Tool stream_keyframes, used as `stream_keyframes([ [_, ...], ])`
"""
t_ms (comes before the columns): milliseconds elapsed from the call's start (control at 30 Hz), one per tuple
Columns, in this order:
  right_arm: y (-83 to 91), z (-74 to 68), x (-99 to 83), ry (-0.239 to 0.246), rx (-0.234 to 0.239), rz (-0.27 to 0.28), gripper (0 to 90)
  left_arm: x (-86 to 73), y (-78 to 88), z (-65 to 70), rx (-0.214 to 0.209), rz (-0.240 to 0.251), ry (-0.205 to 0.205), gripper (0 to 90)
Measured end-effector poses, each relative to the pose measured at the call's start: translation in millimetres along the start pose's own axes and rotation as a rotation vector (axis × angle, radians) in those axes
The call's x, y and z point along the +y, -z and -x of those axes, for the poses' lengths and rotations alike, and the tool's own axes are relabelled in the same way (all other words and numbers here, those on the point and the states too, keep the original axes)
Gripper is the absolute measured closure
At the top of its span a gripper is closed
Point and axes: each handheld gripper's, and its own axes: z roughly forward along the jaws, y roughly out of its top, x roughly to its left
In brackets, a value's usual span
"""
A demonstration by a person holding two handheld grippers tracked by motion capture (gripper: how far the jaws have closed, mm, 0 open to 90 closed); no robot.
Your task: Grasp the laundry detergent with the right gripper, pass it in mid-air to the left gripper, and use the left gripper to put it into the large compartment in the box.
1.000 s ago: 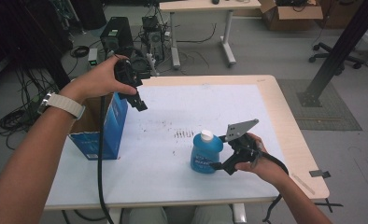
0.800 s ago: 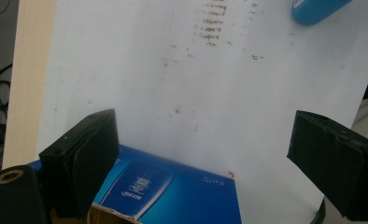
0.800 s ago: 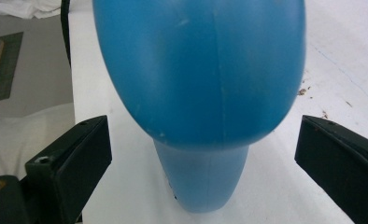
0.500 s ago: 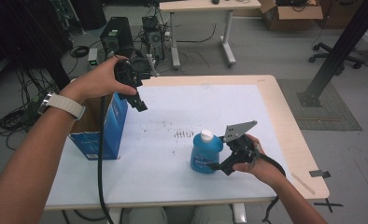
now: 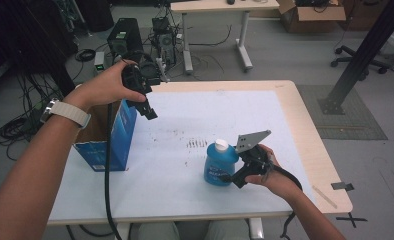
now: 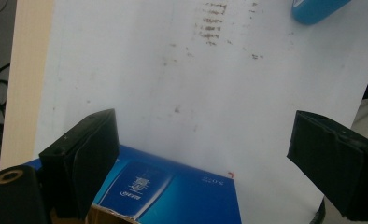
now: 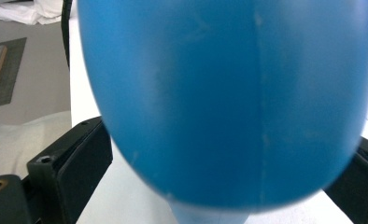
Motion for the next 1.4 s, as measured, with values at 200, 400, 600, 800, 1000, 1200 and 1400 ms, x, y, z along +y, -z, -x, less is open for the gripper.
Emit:
stream_keyframes([
  [200,-2.2,-0.3,-0.5,0.0,0.006,0.009,5.5,-1.3,0.5,0.1,-0.001,-0.002,0.002,9.3],
  [400,-5.7,-0.9,-2.0,0.002,0.01,0.017,6.9,-1.7,0.5,0.5,0.0,-0.004,0.004,9.4],
  [600,-7.6,-0.6,-4.6,-0.003,0.015,0.029,9.9,-2.1,0.6,0.4,0.002,-0.002,0.004,9.4],
  [800,-8.5,-0.7,-3.8,0.004,0.015,0.044,13.5,-2.3,0.9,0.4,-0.001,-0.005,0.004,9.6],
  [1000,-8.6,0.0,-3.9,0.004,0.017,0.047,17.5,-2.8,0.6,0.2,0.0,-0.002,0.008,9.7],
  [1200,-7.7,0.0,-4.2,0.004,0.018,0.051,22.0,-2.7,0.7,0.4,0.0,-0.001,0.005,9.9],
  [1400,-7.8,-0.3,-4.3,0.008,0.022,0.05,26.0,-3.0,0.7,0.5,-0.002,-0.002,0.008,10.0],
])
